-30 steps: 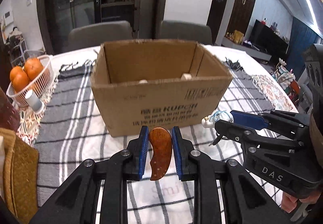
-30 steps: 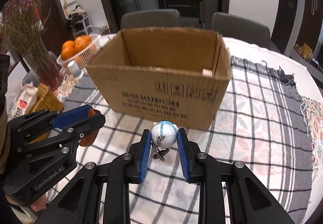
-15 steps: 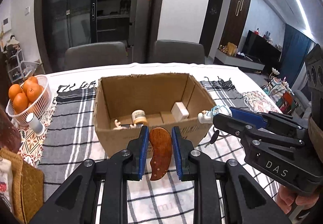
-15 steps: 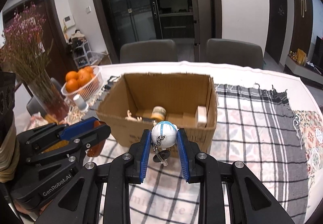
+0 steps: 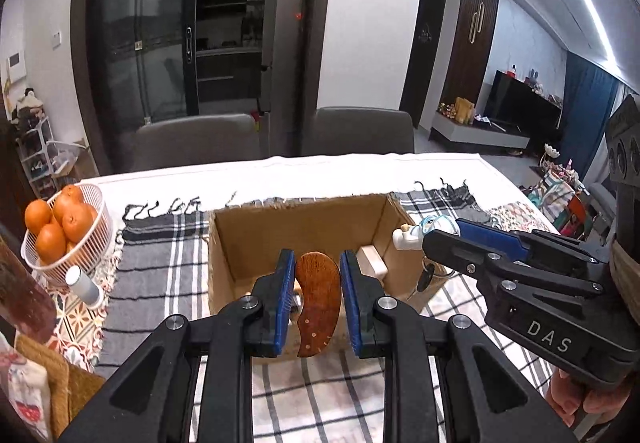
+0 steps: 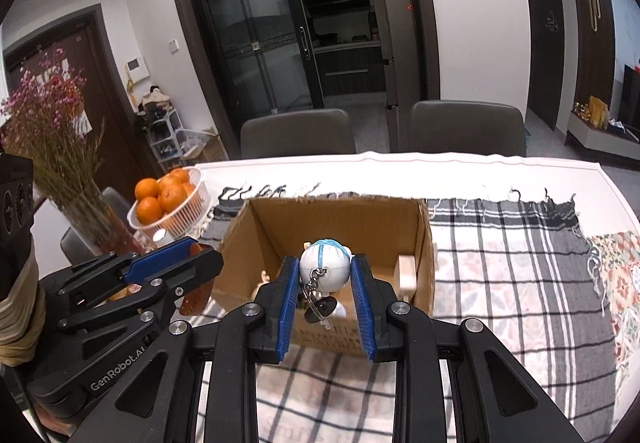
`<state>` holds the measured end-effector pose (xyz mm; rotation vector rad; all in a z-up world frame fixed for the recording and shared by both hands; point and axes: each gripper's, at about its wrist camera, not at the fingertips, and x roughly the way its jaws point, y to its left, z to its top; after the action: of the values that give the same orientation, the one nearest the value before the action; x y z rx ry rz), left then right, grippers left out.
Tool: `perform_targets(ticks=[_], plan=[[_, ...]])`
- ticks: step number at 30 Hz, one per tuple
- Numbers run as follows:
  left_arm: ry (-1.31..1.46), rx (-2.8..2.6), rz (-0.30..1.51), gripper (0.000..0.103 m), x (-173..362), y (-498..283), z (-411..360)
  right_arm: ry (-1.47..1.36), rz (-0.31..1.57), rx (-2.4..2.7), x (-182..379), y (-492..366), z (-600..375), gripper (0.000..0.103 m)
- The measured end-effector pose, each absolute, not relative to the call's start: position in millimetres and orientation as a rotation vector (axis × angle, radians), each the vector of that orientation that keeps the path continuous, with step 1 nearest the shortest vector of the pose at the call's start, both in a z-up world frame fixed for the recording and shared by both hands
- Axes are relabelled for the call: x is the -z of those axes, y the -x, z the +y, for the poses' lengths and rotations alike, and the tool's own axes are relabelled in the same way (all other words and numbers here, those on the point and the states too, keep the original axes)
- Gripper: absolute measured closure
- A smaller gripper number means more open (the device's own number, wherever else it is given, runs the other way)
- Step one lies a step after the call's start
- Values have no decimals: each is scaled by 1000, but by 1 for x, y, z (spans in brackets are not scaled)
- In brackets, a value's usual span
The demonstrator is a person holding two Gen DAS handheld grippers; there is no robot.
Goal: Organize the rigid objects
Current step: 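Open the right tool dropping the figurine while the left tool drops the comb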
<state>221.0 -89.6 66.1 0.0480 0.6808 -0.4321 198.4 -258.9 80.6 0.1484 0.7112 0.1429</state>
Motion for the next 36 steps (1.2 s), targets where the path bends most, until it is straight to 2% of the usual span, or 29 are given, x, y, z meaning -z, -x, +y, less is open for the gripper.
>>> perform_targets(ticks=[13,32,36], plan=[[-50,401,721,79,-63,-259,-91,-146,738,-143,-79,-233,-256,75],[-84,358,850,79,-25,-292,-104,-147,867,-92,-44,-264,-269,73],[-80,356,851,75,-25,-288,-103,-139,875,-78,-43,-263,-270,73]])
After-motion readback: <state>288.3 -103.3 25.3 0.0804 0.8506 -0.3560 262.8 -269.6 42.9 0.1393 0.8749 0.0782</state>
